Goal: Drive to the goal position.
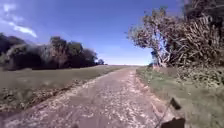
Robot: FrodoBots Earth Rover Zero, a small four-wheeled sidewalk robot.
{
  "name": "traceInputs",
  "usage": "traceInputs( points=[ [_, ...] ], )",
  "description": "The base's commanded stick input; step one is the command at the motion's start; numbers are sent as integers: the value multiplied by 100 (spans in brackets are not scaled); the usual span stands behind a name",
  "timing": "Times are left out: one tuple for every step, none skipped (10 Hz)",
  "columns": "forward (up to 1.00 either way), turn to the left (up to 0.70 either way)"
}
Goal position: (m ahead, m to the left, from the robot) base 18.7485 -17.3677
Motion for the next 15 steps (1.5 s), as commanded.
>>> traceInputs(
  points=[
    [100, 2],
    [100, 2],
    [100, 2],
    [100, 2],
    [100, 0],
    [99, 0],
    [99, 0],
    [100, 0],
    [100, 0],
    [100, 0],
    [100, 0],
    [100, 0],
    [100, 0],
    [100, 0],
    [100, -3]
  ],
)
